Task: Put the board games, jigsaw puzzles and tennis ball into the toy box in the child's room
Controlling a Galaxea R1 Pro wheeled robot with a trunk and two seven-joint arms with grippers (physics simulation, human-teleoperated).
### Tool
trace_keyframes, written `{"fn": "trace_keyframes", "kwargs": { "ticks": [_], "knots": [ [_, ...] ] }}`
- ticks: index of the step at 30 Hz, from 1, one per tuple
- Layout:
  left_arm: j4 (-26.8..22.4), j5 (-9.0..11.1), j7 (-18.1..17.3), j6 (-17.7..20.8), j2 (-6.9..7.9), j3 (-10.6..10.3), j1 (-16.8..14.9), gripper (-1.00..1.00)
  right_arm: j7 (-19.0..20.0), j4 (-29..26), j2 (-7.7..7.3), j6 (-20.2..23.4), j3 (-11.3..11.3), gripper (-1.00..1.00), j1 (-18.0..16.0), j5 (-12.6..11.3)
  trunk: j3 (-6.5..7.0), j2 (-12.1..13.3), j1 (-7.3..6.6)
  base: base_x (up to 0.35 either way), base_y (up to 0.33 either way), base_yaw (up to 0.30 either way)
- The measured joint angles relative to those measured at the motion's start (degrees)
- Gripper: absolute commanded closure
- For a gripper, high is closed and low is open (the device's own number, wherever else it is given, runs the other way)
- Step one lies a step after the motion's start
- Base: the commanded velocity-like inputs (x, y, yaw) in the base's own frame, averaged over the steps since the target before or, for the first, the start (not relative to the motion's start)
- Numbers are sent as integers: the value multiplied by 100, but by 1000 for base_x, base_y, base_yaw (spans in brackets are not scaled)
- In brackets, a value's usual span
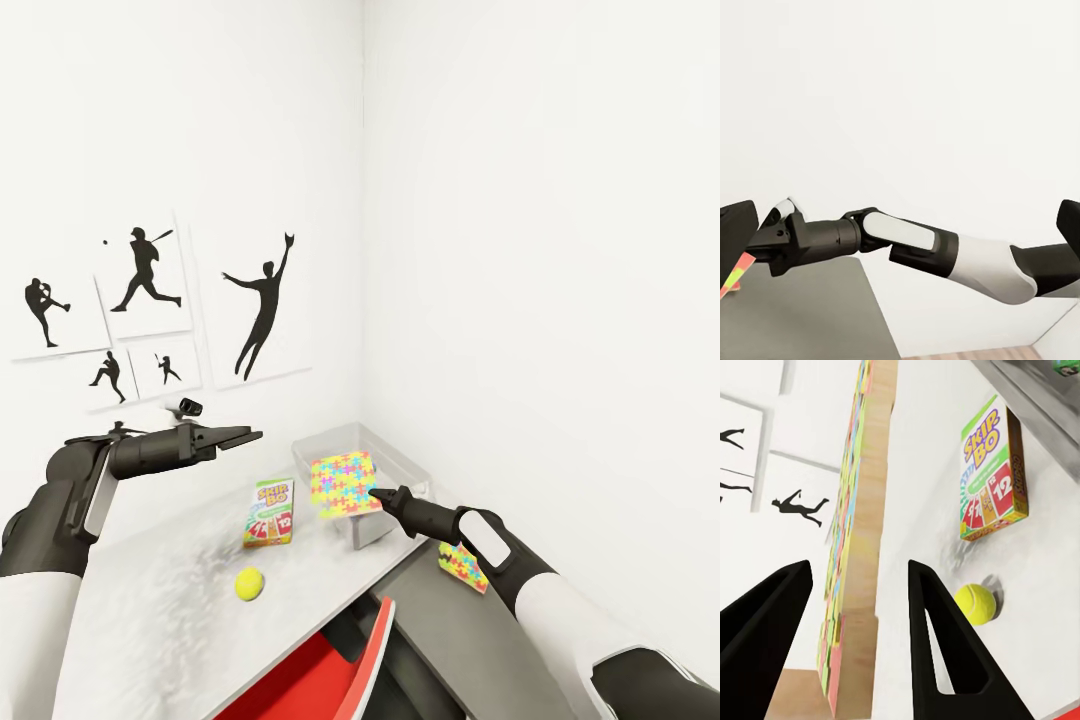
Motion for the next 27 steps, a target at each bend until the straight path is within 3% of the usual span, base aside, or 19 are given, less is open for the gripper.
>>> {"fn": "trace_keyframes", "kwargs": {
  "ticks": [27],
  "knots": [
    [1,0,0,0,9,2,-4,-100,15,0,-8,9,-9,100,2,-8,0,0,0,0,0,0]
  ]
}}
